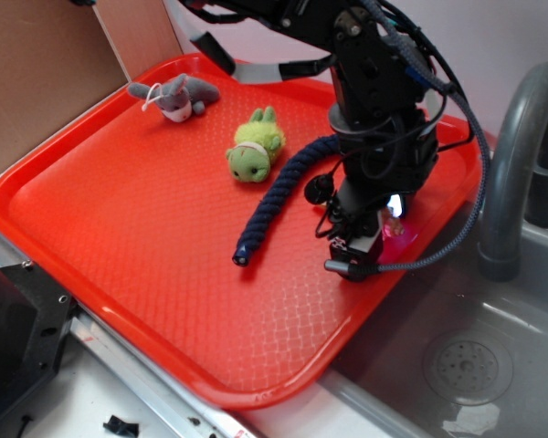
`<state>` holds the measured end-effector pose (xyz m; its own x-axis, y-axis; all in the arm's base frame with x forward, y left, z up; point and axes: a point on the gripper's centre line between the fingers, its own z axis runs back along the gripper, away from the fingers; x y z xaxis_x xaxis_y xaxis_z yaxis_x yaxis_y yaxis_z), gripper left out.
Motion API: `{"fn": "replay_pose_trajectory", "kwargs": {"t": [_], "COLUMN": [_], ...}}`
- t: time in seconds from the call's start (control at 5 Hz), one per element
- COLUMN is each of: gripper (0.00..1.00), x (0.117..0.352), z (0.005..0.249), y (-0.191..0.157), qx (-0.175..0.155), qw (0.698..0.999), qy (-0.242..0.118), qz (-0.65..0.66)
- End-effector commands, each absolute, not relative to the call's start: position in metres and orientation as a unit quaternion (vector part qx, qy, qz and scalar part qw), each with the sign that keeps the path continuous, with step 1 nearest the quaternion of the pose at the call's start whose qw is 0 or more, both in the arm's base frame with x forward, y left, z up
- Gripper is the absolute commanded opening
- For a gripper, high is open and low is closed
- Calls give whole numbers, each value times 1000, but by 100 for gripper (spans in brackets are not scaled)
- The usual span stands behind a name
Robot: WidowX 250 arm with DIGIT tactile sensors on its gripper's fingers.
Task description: Grab the shell.
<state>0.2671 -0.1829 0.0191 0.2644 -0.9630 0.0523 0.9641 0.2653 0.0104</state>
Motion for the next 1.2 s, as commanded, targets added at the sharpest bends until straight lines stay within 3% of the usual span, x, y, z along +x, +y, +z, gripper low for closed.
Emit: {"fn": "replay_pose_trajectory", "kwargs": {"t": [0.0, 0.2, 0.4, 0.6, 0.8, 1.0], "gripper": [0, 0, 0, 0, 0, 0], "x": [257, 246, 230, 214, 200, 190], "z": [86, 136, 185, 224, 235, 237], "y": [-172, -153, -127, -101, -88, -82], "qx": [19, 39, 31, 39, 50, 47], "qw": [881, 932, 970, 992, 998, 998], "qy": [-32, -37, -47, -42, -38, -50], "qz": [-471, -358, -238, -115, 9, 16]}}
